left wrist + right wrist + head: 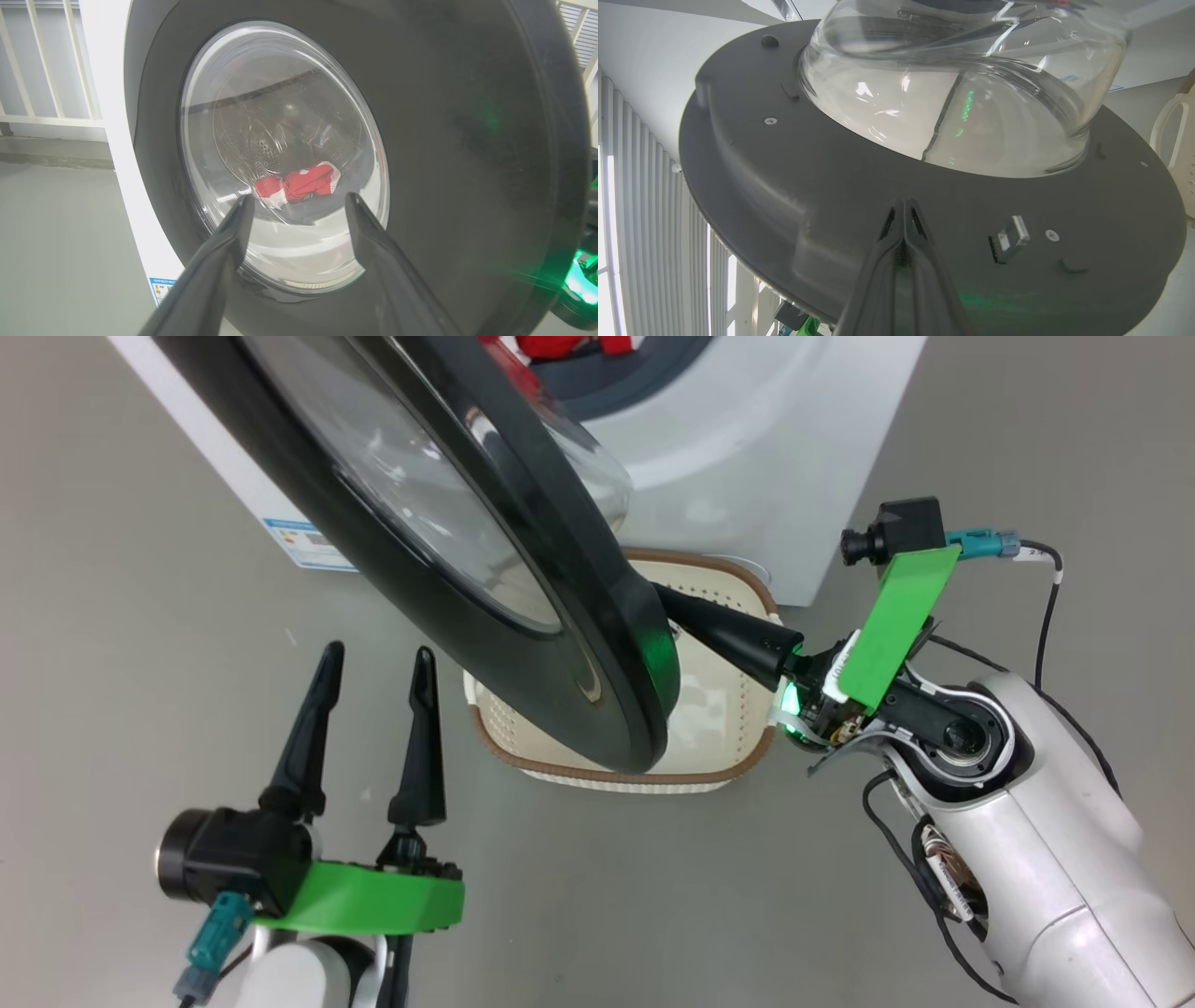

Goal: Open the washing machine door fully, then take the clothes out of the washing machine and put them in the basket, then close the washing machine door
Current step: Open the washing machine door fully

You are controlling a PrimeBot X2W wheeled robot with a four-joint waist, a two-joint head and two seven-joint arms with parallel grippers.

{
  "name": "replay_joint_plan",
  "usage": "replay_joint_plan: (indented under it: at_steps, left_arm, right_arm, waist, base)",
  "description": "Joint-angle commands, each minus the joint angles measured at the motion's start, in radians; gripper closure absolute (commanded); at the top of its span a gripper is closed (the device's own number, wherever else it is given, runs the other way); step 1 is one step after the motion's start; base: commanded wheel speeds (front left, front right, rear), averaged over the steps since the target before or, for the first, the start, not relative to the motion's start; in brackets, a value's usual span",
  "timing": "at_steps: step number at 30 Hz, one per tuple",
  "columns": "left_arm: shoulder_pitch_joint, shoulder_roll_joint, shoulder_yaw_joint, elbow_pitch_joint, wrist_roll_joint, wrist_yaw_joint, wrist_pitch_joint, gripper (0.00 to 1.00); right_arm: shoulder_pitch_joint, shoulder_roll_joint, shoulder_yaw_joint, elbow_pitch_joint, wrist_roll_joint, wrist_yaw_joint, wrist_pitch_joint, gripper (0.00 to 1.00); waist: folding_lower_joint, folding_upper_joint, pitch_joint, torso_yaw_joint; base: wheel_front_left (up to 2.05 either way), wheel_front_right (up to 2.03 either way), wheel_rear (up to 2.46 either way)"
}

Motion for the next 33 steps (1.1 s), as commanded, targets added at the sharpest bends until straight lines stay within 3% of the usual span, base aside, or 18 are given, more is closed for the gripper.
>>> replay_joint_plan:
  at_steps: [1,33]
  left_arm:
    - [0.014,0.018,0.028,-0.020,-0.005,0.010,-0.005,0.00]
    - [0.086,0.018,-0.003,0.002,-0.034,0.022,-0.005,0.00]
  right_arm:
    - [0.014,0.025,0.020,-0.033,0.011,0.008,-0.004,1.00]
    - [0.104,-0.001,0.139,-0.021,0.105,0.008,-0.020,1.00]
  waist:
    - [0.0000,-0.0001,-0.028,0.032]
    - [0.0000,-0.0001,-0.141,0.251]
  base:
    - [0.00,0.00,0.00]
    - [0.00,0.00,0.00]
